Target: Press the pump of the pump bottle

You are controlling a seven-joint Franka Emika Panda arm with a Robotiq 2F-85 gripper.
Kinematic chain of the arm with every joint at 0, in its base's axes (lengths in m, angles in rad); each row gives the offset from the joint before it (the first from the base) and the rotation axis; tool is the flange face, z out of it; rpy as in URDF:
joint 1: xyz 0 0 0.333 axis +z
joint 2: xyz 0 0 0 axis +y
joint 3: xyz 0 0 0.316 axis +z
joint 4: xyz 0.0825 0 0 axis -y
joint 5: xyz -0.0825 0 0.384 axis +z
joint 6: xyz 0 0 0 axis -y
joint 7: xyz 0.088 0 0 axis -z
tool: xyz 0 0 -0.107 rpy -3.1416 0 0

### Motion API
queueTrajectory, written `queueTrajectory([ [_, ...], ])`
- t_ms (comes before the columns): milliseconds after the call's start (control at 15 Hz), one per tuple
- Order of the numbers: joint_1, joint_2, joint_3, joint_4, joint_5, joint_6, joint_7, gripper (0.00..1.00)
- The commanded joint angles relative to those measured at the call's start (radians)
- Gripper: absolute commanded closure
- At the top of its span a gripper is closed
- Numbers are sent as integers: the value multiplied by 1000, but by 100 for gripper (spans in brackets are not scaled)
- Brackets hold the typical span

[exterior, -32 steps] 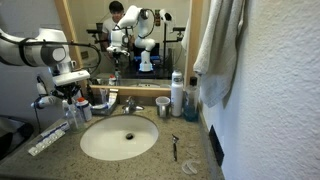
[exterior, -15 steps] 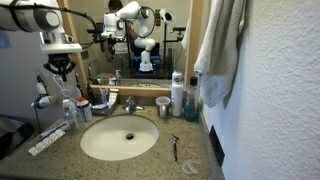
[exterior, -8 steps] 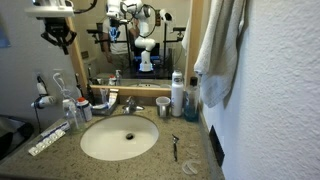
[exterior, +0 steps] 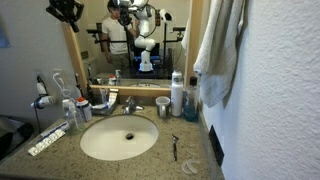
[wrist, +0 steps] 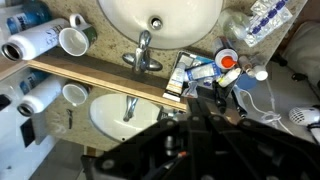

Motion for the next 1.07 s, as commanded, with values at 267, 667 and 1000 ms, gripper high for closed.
queueTrajectory([
  [267,-21,-31,9,-6,-67,-89,147,51],
  [667,-18,-23,10,-4,-66,-120,170,5],
  [1000,-18,-20,9,-9,-68,-118,171,0],
])
